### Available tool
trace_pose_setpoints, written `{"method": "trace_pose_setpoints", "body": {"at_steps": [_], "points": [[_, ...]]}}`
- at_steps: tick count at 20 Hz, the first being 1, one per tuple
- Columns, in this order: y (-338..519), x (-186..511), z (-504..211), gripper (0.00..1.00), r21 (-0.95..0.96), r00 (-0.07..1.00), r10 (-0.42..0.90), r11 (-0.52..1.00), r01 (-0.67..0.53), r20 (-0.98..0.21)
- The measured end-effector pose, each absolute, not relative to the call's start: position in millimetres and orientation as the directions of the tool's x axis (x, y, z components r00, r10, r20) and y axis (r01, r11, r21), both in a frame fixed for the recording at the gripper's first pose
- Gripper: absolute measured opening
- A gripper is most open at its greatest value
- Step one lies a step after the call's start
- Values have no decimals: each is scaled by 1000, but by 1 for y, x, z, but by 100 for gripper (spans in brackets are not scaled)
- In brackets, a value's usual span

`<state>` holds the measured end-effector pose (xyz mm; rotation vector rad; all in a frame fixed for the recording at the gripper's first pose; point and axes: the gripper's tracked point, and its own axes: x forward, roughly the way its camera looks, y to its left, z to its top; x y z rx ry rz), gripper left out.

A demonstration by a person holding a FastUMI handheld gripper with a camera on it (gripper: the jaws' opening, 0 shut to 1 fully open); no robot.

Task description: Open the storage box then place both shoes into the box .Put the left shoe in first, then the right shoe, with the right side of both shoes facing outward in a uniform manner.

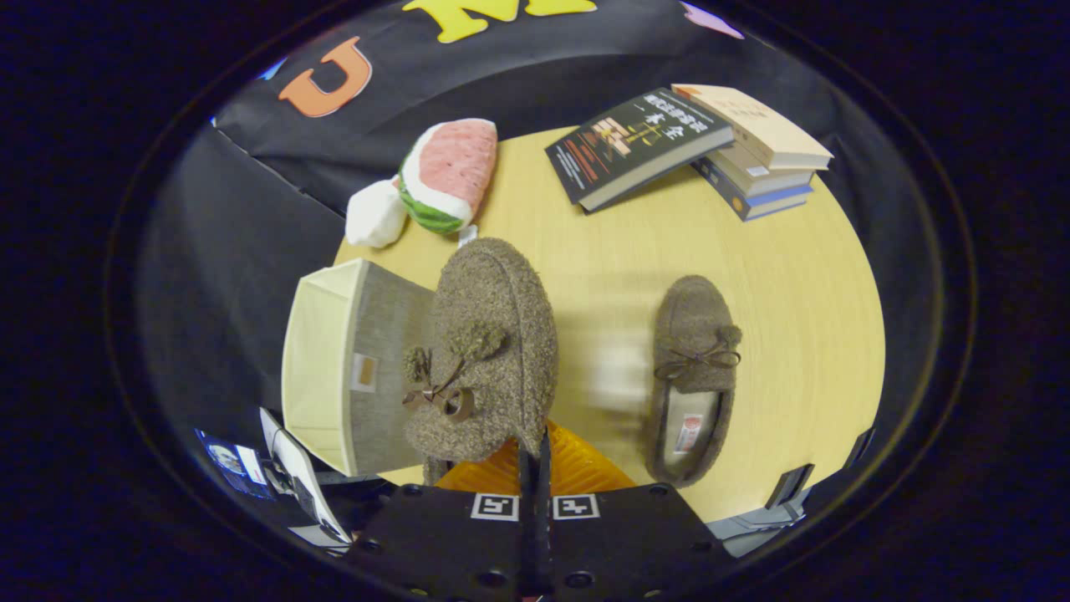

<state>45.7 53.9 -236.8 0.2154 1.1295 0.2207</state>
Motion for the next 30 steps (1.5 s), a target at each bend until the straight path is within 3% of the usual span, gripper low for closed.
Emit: {"method": "trace_pose_setpoints", "body": {"at_steps": [6,11,22,30], "points": [[151,47,-176,0,306,422,363,931,-200,-831],[241,44,-189,0,297,355,377,919,-261,-856],[341,77,-298,1,230,276,229,973,-27,-933],[355,92,-359,1,107,274,93,993,39,-957]]}}
